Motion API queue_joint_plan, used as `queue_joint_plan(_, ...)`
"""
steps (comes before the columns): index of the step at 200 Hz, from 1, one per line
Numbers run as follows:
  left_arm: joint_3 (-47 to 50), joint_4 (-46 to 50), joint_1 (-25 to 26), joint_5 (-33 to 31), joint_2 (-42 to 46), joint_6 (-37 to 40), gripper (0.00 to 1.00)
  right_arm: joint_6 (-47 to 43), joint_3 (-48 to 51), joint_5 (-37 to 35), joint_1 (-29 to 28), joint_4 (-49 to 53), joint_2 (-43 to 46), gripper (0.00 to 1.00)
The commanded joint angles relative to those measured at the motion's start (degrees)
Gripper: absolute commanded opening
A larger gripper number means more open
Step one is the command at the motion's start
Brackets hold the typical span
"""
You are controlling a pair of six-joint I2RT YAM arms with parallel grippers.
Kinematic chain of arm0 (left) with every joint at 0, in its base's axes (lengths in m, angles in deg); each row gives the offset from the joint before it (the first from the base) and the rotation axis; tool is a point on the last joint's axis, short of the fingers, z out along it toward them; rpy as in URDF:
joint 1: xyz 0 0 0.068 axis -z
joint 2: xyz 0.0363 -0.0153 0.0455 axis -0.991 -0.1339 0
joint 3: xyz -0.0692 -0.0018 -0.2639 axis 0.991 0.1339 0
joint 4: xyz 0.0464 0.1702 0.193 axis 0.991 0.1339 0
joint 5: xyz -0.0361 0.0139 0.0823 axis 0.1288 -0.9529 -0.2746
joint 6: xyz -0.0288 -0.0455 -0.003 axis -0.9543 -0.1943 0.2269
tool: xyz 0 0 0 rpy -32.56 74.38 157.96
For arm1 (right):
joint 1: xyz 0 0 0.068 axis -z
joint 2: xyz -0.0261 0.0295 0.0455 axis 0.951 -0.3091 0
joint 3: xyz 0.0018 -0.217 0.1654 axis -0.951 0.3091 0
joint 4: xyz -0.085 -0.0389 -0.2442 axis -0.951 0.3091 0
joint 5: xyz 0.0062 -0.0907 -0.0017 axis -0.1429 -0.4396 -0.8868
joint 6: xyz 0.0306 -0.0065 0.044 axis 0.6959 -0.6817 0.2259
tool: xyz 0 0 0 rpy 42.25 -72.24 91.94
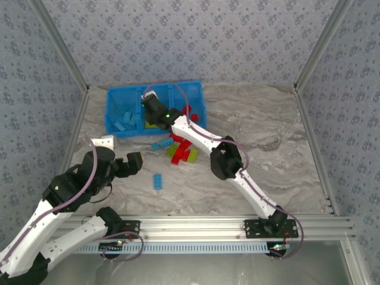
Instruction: Sort the legos into containers by color
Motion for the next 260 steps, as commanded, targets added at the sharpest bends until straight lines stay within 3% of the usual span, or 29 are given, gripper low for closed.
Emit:
queue_joint_plan(1,1.3,1.6,0.2,-1.2,0.5,-1.2,0.99,-3.1,-5.7,-0.3,-0.7,4.3,1.4,0.56)
queue_joint_plan(30,2.8,0.5,0.2,-1.1,-0.8,-2.4,0.99,-3.1,-5.1,-0.5,-1.1,8.2,6.5,0.68)
queue_joint_plan(66,4.7,-1.8,0.0,-2.7,-5.9,-9.3,0.99,-1.5,1.1,0.3,-1.7,16.3,18.2,0.71)
queue_joint_plan(114,6.9,-14.1,-5.0,1.9,-17.3,-12.2,0.99,0.6,34.0,12.5,-2.1,20.2,48.1,0.81)
queue_joint_plan(141,8.3,-23.9,-11.1,9.9,-25.8,-12.5,0.99,8.8,54.5,19.5,-2.2,16.8,65.5,1.0)
queue_joint_plan(175,5.5,-29.6,-13.9,10.3,-37.3,-10.6,0.99,17.9,73.9,22.5,-2.3,10.4,82.7,1.0)
queue_joint_plan(190,4.1,-30.9,-15.0,11.3,-42.0,-10.1,0.98,19.4,78.7,21.3,-2.2,10.9,86.0,1.0)
queue_joint_plan(218,2.0,-31.9,-16.7,11.8,-50.0,-9.6,0.82,20.4,80.9,19.0,-1.1,13.1,87.5,1.0)
queue_joint_plan(260,-0.3,-33.8,-18.0,14.5,-57.8,-7.0,0.79,20.0,80.2,18.4,1.0,13.5,86.2,1.0)
